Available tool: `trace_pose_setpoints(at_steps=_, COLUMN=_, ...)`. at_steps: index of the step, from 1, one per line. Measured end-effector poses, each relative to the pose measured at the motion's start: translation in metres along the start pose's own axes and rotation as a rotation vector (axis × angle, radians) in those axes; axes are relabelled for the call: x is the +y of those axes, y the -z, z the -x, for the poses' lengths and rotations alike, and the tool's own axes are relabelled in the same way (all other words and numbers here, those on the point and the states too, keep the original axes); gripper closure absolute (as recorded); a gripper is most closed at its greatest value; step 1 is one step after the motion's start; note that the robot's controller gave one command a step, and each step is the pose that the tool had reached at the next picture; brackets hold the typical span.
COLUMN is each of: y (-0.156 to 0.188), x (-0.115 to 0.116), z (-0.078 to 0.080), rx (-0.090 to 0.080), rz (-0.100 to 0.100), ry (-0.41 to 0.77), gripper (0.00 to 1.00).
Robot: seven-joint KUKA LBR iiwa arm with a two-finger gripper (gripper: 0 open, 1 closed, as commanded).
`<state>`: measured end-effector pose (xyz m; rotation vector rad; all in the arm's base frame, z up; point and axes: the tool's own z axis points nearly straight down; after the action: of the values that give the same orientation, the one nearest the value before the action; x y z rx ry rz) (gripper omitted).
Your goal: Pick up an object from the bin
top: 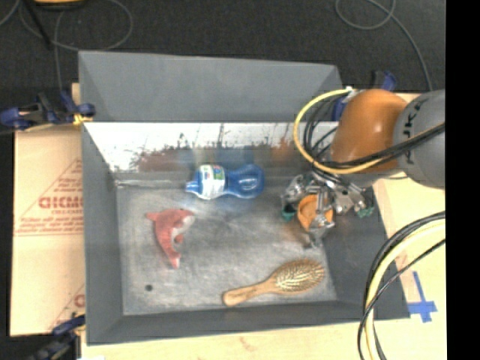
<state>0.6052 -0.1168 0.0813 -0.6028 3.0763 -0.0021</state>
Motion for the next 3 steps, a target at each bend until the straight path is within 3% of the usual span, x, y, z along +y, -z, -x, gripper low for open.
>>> trace_pose_setpoints(at_steps=1, y=0.0714, x=-0.0321, z=-0.0481, rx=0.003, rz=0.000, ry=0.141, gripper=1.00)
trace_pose_setpoints(at_steps=2, y=0.0714, x=-0.0319, z=-0.0479, rx=0.002, rz=0.001, ry=0.140, gripper=0.00)
trace_pose_setpoints(at_steps=3, y=0.0714, x=-0.0318, z=-0.0479, rx=0.002, rz=0.001, ry=0.140, gripper=0.00)
